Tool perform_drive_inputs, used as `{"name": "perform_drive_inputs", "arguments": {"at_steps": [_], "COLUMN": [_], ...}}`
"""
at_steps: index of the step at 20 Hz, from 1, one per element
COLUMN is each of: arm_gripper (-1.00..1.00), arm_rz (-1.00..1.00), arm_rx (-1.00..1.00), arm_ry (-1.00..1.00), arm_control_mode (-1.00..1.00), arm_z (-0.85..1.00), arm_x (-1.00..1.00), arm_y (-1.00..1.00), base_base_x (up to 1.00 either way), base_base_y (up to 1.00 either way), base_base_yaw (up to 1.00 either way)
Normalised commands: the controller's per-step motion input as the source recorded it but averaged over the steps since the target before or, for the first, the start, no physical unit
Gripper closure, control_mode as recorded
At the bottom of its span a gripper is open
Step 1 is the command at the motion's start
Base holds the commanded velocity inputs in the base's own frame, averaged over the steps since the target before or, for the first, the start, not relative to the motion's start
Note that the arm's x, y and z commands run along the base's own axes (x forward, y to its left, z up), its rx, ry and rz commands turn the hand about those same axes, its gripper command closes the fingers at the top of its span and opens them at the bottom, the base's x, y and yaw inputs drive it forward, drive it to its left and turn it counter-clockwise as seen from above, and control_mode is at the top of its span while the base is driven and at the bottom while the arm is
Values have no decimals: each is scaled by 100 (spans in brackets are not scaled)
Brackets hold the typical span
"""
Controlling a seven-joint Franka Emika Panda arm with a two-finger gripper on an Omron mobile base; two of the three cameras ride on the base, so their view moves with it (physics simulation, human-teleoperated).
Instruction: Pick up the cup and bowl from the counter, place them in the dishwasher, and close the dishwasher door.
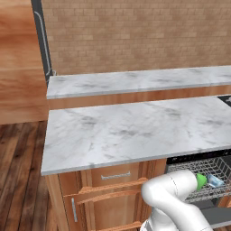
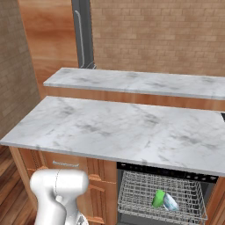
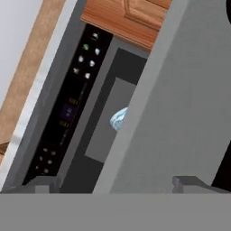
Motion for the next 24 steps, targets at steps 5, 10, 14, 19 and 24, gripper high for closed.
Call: {"name": "perform_drive_inputs", "arguments": {"at_steps": [5, 10, 14, 19, 24], "arm_gripper": [-100, -100, -100, -100, -100], "arm_rz": [3, 9, 12, 10, 10], "arm_rx": [-6, -2, 0, 0, 0], "arm_ry": [-3, -9, -10, -8, -9], "arm_control_mode": [-100, -100, -100, -100, -100], "arm_z": [-53, -74, -77, -82, -99], "arm_x": [-12, -42, -45, -17, -4], "arm_y": [-31, -40, -41, -33, -29], "base_base_x": [0, 0, 0, 0, 0], "base_base_y": [0, 0, 0, 0, 0], "base_base_yaw": [0, 0, 0, 0, 0]}}
